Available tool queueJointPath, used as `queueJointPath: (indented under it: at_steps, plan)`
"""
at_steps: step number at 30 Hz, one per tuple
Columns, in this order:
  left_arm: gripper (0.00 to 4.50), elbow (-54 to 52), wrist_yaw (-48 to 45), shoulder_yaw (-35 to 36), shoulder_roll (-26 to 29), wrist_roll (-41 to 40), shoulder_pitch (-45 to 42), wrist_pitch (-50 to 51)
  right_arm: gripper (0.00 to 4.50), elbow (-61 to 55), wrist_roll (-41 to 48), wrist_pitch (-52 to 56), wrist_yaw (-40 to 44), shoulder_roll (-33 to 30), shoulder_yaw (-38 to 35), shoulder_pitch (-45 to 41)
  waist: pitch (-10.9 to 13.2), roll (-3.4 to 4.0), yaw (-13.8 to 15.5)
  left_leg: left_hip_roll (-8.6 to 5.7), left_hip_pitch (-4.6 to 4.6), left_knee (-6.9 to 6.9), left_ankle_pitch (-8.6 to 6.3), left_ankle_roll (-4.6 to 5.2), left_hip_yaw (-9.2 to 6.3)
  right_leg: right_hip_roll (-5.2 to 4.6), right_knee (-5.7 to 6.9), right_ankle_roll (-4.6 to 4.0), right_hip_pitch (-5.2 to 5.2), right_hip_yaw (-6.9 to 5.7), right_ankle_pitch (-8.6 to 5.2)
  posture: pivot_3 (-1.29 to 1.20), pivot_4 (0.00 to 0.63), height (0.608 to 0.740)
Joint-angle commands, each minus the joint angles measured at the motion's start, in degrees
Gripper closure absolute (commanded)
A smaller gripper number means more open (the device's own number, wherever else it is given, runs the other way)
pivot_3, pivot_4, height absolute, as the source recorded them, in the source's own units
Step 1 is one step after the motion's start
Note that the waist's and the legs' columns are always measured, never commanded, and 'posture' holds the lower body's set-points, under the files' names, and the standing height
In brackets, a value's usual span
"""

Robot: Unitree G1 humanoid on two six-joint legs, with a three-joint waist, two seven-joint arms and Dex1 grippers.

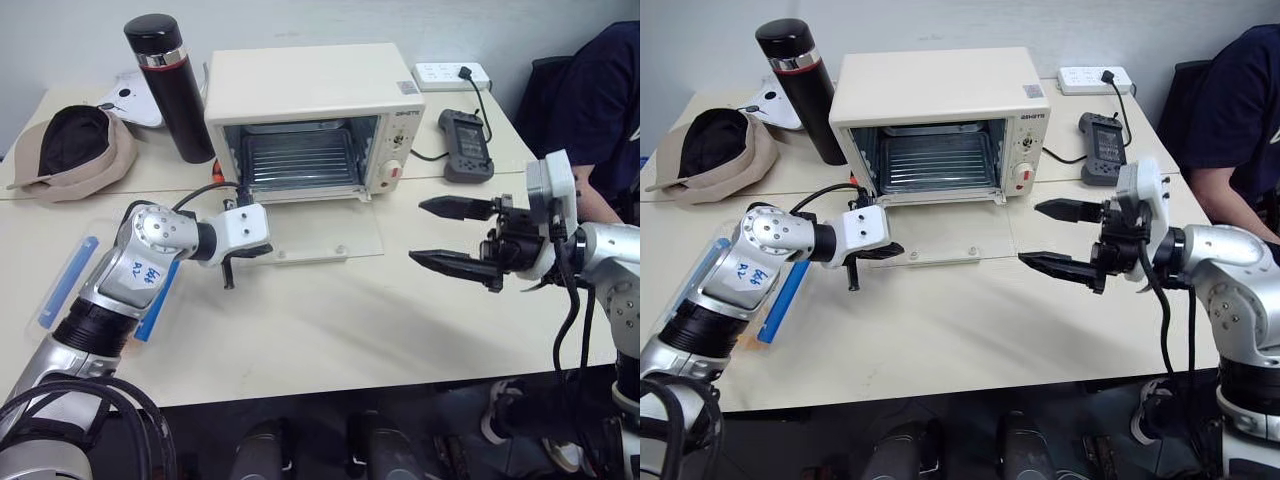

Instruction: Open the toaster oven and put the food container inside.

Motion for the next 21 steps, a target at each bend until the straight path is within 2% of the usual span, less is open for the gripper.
queueJointPath:
  at_steps: [1,3,8,12,14,16,17,19,21]
  plan:
    - [4.3,-9.7,-0.6,7.5,1.6,-6.0,3.6,10.8,0.0,1.3,0.6,-1.1,2.9,-0.1,2.8,-3.4,0.0,0.0,-0.2,0.0,0.0,-0.01,0.0,0.0,0.0,0.0,0.01,0.0,-0.01,0.02,0.0,0.0,0.15,0.74]
    - [3.9,-15.2,-0.1,13.7,2.3,-10.2,6.6,18.2,0.0,3.0,0.1,-1.9,5.1,0.2,5.0,-5.2,0.0,-0.02,-0.1,0.03,-0.02,-0.01,0.0,0.0,0.0,0.02,0.01,0.0,-0.02,0.01,0.0,0.0,0.15,0.74]
    - [2.39,-31.1,0.5,31.6,4.8,-19.2,19.5,34.1,0.0,9.1,-2.0,-4.3,10.8,1.5,10.6,-10.4,0.0,-0.03,-0.2,0.05,-0.01,-0.02,0.0,-0.01,-0.01,0.02,-0.02,0.0,-0.02,0.03,0.0,0.0,0.15,0.74]
    - [1.23,-46.2,1.3,55.0,-1.2,-22.7,34.6,49.8,0.0,18.2,-5.6,-7.2,17.0,4.6,16.3,-17.0,0.0,-0.07,-0.5,0.05,0.0,0.02,-0.01,0.0,-0.01,0.0,-0.01,0.0,0.01,0.04,0.0,0.0,0.15,0.74]
    - [0.71,-51.7,0.0,64.2,-5.3,-24.3,40.9,53.3,0.0,21.4,-6.4,-7.7,19.7,5.6,17.8,-19.2,0.0,-0.09,-0.3,0.06,0.0,0.05,-0.01,-0.02,-0.04,0.02,-0.01,-0.02,0.01,0.02,-0.01,0.0,0.15,0.74]
    - [0.16,-54.8,-1.0,73.5,-9.9,-26.0,48.7,52.7,0.0,23.8,-7.4,-9.3,22.5,6.7,18.8,-20.9,0.0,-0.1,-0.1,0.06,-0.01,0.07,-0.02,-0.05,-0.1,-0.01,-0.04,-0.03,0.04,-0.02,-0.02,0.0,0.15,0.74]
    - [0.01,-55.3,-1.0,77.7,-12.0,-27.5,52.1,52.2,0.0,25.1,-8.2,-10.4,23.1,7.4,19.3,-21.8,0.0,-0.12,-0.1,0.03,-0.02,0.11,-0.03,-0.05,-0.17,-0.04,-0.05,-0.05,0.11,-0.07,-0.03,0.0,0.15,0.74]
    - [0.01,-55.4,-0.2,85.6,-16.8,-31.8,56.3,51.5,0.0,27.9,-10.0,-12.9,24.1,9.1,19.9,-23.4,0.0,-0.16,-0.1,0.03,-0.03,0.15,-0.07,-0.09,-0.25,-0.11,-0.08,-0.08,0.12,-0.12,-0.04,0.0,0.15,0.74]
    - [0.01,-55.4,1.9,92.0,-21.0,-35.3,57.0,53.3,0.0,30.2,-11.4,-14.9,25.1,10.4,20.3,-24.6,0.0,-0.17,-0.1,-0.01,-0.01,0.18,-0.11,-0.13,-0.41,-0.2,-0.07,-0.12,0.19,-0.26,-0.06,0.0,0.15,0.74]
